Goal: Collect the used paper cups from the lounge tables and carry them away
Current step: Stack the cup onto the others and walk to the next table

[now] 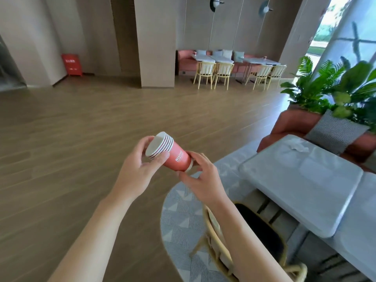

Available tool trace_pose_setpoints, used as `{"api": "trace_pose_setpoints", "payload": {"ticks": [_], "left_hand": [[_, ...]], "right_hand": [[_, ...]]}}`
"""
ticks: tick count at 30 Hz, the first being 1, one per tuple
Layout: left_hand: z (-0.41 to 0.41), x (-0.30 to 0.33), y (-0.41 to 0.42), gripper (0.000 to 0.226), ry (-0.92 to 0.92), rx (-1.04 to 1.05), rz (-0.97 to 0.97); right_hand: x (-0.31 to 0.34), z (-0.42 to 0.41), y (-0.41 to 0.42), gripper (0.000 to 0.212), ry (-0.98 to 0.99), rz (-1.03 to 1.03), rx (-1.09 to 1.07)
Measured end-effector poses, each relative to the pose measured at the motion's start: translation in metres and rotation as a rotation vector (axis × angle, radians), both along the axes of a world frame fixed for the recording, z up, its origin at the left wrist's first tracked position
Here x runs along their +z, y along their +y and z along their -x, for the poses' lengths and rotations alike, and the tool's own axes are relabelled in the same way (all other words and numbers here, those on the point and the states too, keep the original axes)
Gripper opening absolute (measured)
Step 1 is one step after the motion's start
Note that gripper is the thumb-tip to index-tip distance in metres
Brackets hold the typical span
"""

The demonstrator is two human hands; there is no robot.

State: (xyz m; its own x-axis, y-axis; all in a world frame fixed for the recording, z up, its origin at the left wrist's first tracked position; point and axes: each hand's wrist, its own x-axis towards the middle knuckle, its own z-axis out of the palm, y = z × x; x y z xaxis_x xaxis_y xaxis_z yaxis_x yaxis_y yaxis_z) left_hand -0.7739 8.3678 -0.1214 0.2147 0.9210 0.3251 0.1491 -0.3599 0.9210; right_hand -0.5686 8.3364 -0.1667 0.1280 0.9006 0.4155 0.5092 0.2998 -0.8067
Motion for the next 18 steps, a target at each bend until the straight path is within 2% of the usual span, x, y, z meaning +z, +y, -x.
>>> {"api": "trace_pose_setpoints", "payload": {"ticks": [10, 13, 18], "left_hand": [[0.067, -0.008, 0.147, 0.039, -0.011, -0.062, 0.041], [0.081, -0.006, 0.181, 0.037, -0.019, -0.084, 0.049], [0.092, -0.012, 0.221, 0.045, -0.035, -0.099, 0.085]], "right_hand": [[-0.008, 0.069, 0.131, 0.055, 0.007, 0.036, -0.06], [-0.006, 0.084, 0.159, 0.056, 0.019, 0.05, -0.087], [-0.002, 0.095, 0.191, 0.059, 0.029, 0.096, -0.103]]}}
